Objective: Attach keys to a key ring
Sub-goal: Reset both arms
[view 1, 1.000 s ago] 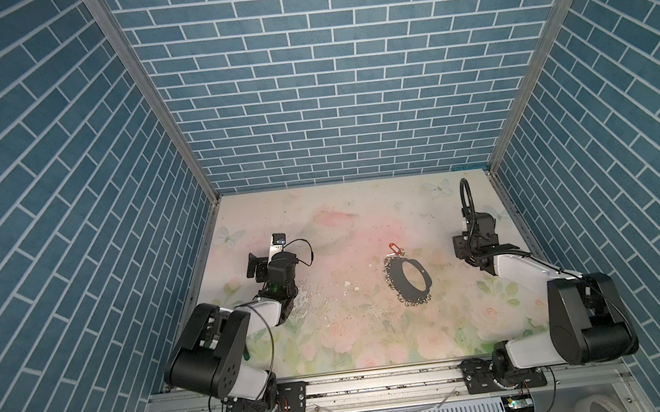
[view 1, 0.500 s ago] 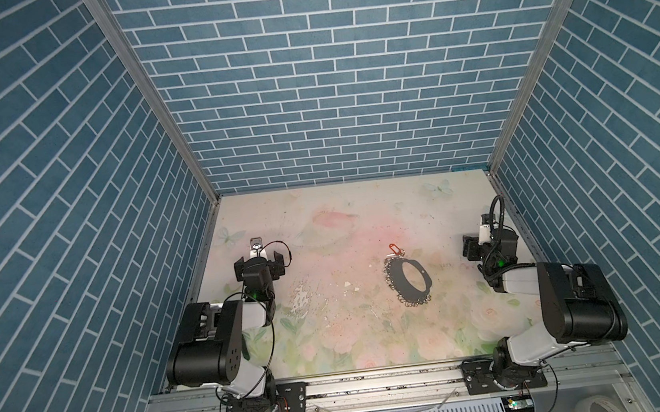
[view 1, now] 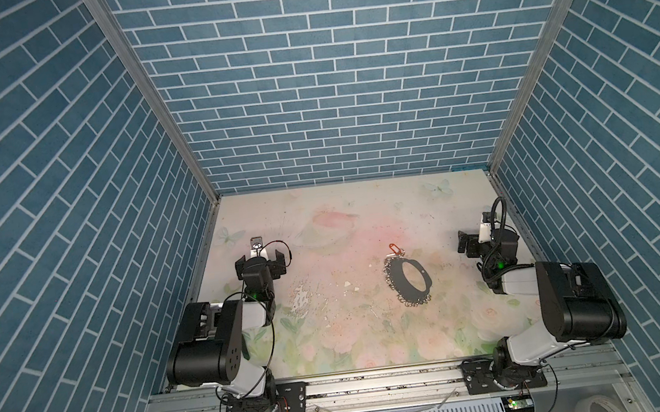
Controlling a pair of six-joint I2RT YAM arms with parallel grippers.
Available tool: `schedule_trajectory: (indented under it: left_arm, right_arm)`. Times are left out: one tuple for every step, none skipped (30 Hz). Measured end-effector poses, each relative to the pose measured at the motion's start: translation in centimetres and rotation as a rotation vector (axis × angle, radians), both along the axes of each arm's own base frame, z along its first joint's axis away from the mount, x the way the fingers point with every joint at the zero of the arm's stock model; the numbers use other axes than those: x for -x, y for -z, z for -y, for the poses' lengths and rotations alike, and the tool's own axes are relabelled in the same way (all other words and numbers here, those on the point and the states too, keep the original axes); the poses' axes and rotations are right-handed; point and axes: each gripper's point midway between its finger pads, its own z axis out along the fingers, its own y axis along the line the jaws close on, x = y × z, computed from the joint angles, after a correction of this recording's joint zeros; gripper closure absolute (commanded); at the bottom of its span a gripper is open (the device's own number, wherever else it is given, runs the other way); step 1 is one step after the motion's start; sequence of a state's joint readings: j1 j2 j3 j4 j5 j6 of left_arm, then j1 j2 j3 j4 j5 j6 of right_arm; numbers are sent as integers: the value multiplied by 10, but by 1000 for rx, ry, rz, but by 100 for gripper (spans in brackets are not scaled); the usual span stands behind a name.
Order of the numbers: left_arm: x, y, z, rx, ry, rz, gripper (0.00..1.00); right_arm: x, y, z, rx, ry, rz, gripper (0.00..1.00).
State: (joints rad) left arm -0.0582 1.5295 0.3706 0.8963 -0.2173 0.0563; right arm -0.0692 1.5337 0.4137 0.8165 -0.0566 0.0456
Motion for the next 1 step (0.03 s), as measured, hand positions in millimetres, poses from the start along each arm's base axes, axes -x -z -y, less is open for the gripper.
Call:
schedule_trajectory:
  left_arm:
    - [0, 0, 0, 0, 1, 0, 0]
  right_arm:
    - [0, 0, 0, 0, 0, -1, 1]
